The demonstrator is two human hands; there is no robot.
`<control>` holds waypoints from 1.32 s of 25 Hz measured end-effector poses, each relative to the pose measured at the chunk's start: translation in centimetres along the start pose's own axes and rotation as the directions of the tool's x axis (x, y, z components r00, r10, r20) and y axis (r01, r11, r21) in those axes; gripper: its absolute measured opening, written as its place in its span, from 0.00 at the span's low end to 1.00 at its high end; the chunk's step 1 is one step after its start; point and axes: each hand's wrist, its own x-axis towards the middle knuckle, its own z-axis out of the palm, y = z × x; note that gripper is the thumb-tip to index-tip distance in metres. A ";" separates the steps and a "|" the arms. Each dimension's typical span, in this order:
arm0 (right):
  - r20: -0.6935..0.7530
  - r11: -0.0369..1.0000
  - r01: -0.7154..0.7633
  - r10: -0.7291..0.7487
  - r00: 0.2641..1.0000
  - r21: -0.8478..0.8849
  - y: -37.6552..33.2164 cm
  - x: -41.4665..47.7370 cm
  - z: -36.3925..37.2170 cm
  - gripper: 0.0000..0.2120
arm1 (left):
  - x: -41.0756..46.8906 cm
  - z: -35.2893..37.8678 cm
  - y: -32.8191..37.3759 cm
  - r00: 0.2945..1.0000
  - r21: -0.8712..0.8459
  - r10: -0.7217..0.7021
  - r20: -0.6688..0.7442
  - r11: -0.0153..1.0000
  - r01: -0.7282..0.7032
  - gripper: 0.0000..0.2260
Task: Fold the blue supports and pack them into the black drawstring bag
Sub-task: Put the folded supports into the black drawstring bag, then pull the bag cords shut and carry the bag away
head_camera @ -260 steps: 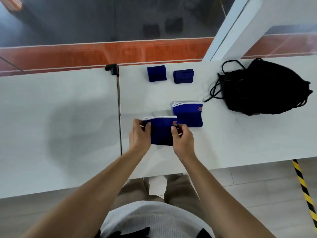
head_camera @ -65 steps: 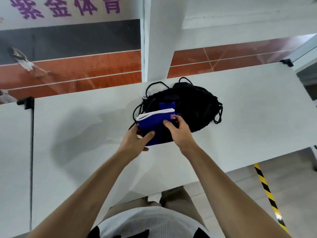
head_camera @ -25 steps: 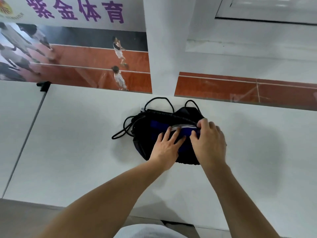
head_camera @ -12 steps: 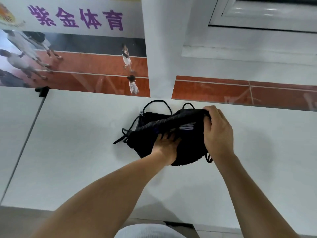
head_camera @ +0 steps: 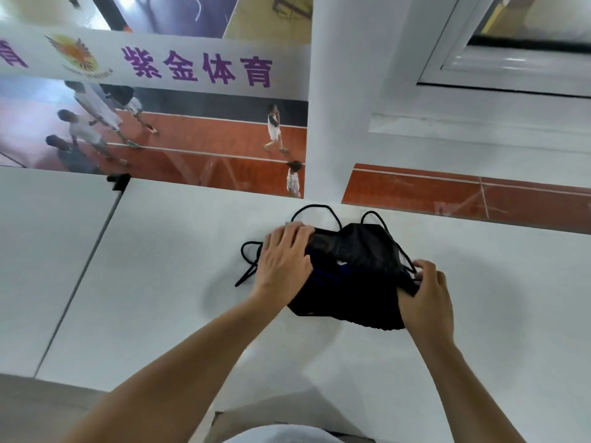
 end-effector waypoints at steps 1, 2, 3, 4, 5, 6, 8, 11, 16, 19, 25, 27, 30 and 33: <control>-0.019 1.000 0.009 -0.009 1.000 0.006 0.3 -0.3 0.0 0.18 | 0.0 -0.6 -2.3 0.986 0.034 -0.138 0.096 0.990 0.136 0.25; -0.039 1.000 0.013 -0.012 0.999 0.016 0.6 -0.5 0.0 0.15 | -0.2 -0.9 -4.3 0.942 0.056 -0.241 0.232 0.971 0.234 0.24; -0.052 1.000 0.006 -0.004 0.999 0.030 0.6 -0.5 -0.2 0.12 | -0.6 -0.9 -5.9 0.890 0.050 -0.289 0.351 0.955 0.291 0.20; -0.062 0.999 -0.009 0.012 0.998 0.050 0.5 -0.3 -0.4 0.10 | -1.1 -0.8 -6.9 0.854 0.014 -0.299 0.427 0.946 0.324 0.14; -0.073 0.997 -0.030 0.035 0.997 0.068 0.2 -0.1 -0.6 0.09 | -1.4 -0.7 -7.3 0.847 -0.045 -0.298 0.440 0.935 0.352 0.10; -0.081 0.996 -0.049 0.055 0.995 0.075 -0.1 0.1 -0.8 0.08 | -1.9 -0.7 -7.5 0.852 -0.112 -0.305 0.426 0.916 0.384 0.09; -0.068 0.998 -0.047 0.049 0.996 0.033 -0.8 0.4 -1.0 0.06 | -2.6 -1.0 -7.1 0.828 -0.238 -0.342 0.444 0.846 0.477 0.16; 0.011 0.999 -0.020 0.020 1.000 -0.025 -2.1 0.4 -1.1 0.04 | -3.0 -1.6 -6.4 0.780 -0.250 -0.353 0.517 0.809 0.531 0.10; 0.030 0.995 -0.090 0.092 0.995 -0.045 -3.6 0.1 -1.3 0.09 | -3.7 -4.6 -7.1 0.740 -0.487 -0.479 0.472 0.558 0.672 0.07; 0.106 0.997 -0.073 0.072 0.992 0.002 -5.2 -1.6 -0.4 0.09 | -4.8 -7.3 -8.4 0.717 -0.582 -0.496 0.490 0.425 0.693 0.09; 0.161 1.000 -0.005 0.001 0.987 0.023 -6.1 -3.8 -2.1 0.07 | -8.7 -13.4 -13.7 0.734 -0.682 -0.527 0.428 0.345 0.645 0.05; 0.210 0.998 -0.030 0.040 0.977 -0.049 -5.8 -4.2 -3.1 0.16 | -9.7 -15.5 -15.7 0.732 -0.679 -0.478 0.486 0.321 0.660 0.08; 0.373 0.996 -0.066 0.037 0.927 0.066 -6.1 -5.2 -4.4 0.21 | -10.5 -17.5 -16.9 0.747 -0.725 -0.298 0.594 0.203 0.658 0.13; 0.428 0.957 -0.120 -0.005 0.904 0.263 -5.9 -6.8 -5.7 0.12 | -10.5 -18.0 -16.7 0.782 -0.794 -0.286 0.554 0.101 0.599 0.11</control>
